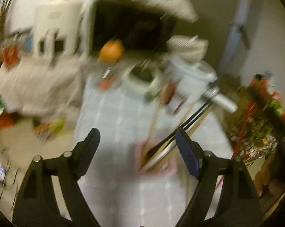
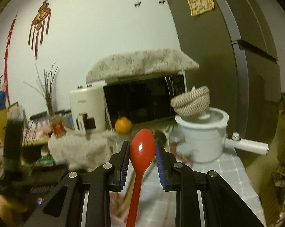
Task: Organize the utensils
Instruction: 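Lift the red spoon and carry it over the pink basket with the right tool, then lower the red spoon into the pink basket and open the right tool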
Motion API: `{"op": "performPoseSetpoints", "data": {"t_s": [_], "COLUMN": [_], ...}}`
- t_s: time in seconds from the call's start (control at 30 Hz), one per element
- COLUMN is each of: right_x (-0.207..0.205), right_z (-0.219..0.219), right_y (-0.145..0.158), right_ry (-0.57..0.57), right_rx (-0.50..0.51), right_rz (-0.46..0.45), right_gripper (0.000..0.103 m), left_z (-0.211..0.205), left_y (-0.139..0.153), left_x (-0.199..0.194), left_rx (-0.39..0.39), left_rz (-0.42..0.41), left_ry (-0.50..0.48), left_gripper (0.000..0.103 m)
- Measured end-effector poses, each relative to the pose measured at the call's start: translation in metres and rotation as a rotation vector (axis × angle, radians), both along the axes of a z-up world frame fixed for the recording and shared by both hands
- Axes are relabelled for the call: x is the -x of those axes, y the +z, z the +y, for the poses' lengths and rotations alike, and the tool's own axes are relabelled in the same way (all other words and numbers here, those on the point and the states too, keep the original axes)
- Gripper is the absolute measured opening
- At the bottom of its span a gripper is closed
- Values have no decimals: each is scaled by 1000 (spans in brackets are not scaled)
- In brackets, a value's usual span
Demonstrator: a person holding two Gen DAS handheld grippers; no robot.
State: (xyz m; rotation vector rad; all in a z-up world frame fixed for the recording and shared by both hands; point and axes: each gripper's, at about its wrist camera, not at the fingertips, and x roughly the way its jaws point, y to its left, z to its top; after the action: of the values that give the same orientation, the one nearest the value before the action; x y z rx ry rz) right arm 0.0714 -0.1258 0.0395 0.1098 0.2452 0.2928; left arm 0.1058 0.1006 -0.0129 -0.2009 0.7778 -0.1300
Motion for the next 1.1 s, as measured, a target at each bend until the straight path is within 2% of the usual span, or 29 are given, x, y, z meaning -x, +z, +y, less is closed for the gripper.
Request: {"op": "performPoseSetpoints", "data": {"t_s": [0.07,0.23,0.37,0.53,0.8,0.83,0.9,0.93,1.1], "right_x": [-4,-14,-16,-24,-26,-26,-24,-23,-13], "right_z": [11,44,63,79,90,90,89,88,76], "right_y": [-2,-19,-33,-43,-60,-61,-61,-60,-46], "right_ry": [-15,-116,-190,-223,-278,-272,-254,-247,-215], "right_rx": [-21,-14,-10,1,35,33,22,14,-13], "right_rz": [-27,-128,-192,-213,-231,-223,-209,-207,-185], "right_gripper": [27,27,27,27,28,29,46,50,55], "left_z": [16,40,52,59,66,65,62,61,52], "left_y": [-16,-40,-43,-36,-36,-36,-37,-37,-36], "left_x": [-2,-1,1,-1,-2,-2,-3,-2,1], "left_rx": [-14,-91,-51,-90,-47,-50,-53,-51,-42], "left_rz": [103,183,205,184,171,172,176,176,170], "left_ry": [31,61,48,61,68,66,63,58,33], "left_gripper": [82,82,82,82,82,82,82,82,82]}}
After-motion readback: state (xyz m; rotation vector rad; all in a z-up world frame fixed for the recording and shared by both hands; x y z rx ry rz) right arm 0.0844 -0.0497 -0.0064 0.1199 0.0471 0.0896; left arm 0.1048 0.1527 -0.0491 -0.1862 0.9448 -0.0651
